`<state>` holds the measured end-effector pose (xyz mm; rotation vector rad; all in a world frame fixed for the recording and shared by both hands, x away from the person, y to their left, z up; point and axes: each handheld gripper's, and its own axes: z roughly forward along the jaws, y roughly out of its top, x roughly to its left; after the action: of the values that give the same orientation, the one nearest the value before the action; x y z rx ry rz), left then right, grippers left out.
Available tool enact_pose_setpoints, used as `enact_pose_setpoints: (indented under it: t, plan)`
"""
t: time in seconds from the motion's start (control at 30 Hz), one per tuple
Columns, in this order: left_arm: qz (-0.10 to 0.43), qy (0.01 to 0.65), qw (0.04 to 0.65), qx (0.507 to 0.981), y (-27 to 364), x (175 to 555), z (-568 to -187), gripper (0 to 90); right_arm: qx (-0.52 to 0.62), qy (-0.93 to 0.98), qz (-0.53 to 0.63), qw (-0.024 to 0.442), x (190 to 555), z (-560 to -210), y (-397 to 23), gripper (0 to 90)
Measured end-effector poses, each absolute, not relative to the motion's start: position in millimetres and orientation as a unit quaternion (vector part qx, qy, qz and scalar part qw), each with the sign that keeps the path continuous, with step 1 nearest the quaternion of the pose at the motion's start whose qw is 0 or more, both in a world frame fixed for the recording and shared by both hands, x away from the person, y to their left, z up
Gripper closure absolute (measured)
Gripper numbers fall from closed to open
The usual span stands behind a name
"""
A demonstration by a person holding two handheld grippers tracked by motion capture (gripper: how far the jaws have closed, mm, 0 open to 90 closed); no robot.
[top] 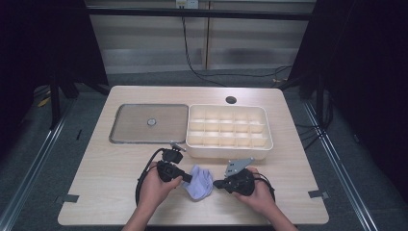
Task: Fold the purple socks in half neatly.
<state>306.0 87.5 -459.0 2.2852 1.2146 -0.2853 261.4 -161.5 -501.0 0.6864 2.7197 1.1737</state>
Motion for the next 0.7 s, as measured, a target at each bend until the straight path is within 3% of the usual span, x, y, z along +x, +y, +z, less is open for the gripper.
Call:
enact_pose_setpoints:
  t: [0.7]
  plan:
    - [-0.107, 0.43, 0.27, 0.855, 80.3, 305.2, -449.0, 83.5, 0.221, 0.892, 0.392, 0.043, 261.1, -502.1, -156.0, 90.0]
